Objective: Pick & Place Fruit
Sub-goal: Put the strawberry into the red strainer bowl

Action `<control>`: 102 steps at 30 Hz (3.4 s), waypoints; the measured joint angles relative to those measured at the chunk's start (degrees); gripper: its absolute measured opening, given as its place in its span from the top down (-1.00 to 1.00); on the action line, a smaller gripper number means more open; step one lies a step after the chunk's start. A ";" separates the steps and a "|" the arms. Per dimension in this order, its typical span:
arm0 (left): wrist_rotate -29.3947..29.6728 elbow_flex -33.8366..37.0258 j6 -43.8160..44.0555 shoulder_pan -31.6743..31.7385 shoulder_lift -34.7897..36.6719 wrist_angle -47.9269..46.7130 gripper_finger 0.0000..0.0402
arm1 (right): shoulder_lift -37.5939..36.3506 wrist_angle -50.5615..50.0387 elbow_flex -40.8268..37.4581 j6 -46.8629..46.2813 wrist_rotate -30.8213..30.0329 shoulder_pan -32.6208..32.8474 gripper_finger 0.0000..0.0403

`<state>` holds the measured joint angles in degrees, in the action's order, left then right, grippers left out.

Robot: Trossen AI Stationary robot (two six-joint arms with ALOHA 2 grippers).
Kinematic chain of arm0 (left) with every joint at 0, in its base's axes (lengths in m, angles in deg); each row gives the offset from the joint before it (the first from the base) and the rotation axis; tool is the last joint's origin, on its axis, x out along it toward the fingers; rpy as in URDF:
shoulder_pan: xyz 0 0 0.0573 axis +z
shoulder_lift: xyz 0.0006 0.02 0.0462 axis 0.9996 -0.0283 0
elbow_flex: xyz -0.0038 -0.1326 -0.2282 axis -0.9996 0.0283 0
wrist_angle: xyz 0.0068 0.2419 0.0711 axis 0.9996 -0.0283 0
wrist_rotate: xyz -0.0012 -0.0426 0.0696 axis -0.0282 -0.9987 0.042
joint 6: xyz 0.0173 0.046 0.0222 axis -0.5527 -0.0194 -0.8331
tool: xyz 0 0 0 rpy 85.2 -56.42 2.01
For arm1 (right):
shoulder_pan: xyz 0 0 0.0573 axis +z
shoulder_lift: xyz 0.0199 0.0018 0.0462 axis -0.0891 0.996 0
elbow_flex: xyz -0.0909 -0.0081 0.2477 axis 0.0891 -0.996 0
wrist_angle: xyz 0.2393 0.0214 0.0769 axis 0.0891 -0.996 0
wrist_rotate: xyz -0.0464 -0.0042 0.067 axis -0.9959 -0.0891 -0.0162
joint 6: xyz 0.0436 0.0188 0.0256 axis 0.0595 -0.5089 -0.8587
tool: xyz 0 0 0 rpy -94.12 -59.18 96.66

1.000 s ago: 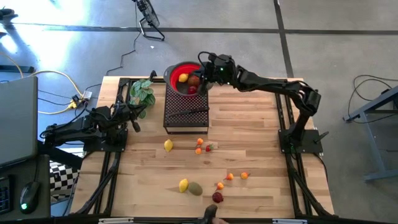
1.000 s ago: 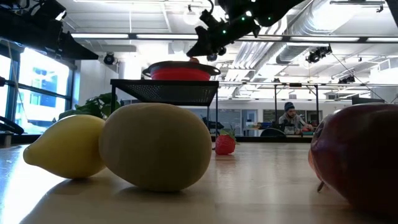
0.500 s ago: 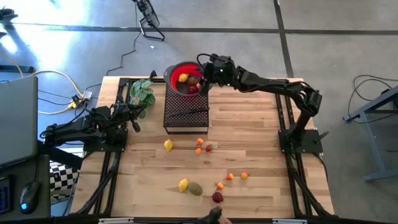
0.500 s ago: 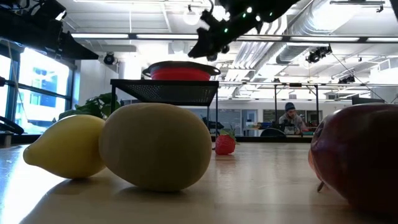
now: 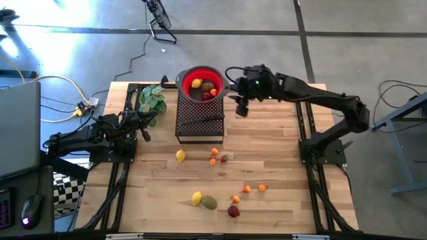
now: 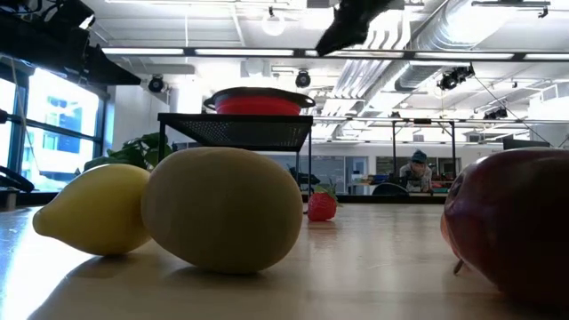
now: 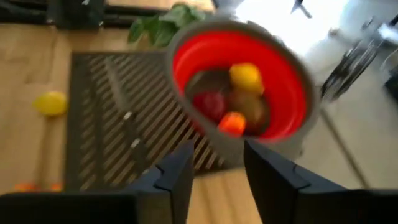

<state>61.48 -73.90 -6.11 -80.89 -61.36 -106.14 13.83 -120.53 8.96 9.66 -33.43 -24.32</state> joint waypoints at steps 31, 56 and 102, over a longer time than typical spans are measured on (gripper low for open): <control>-2.04 0.01 3.66 -0.01 0.00 1.87 1.00 | -1.96 2.64 -21.33 -23.72 2.56 21.48 0.99; -6.81 0.01 7.52 -0.01 0.01 -2.22 1.00 | -1.96 8.14 -22.45 -27.25 2.54 33.20 0.99; -6.77 0.01 10.49 0.00 -0.01 -3.48 1.00 | 16.14 12.88 -22.47 -25.47 -5.07 27.70 -0.05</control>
<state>54.71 -73.89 4.38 -80.88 -61.37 -109.62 29.97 -107.66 -13.51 -15.81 -38.49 3.38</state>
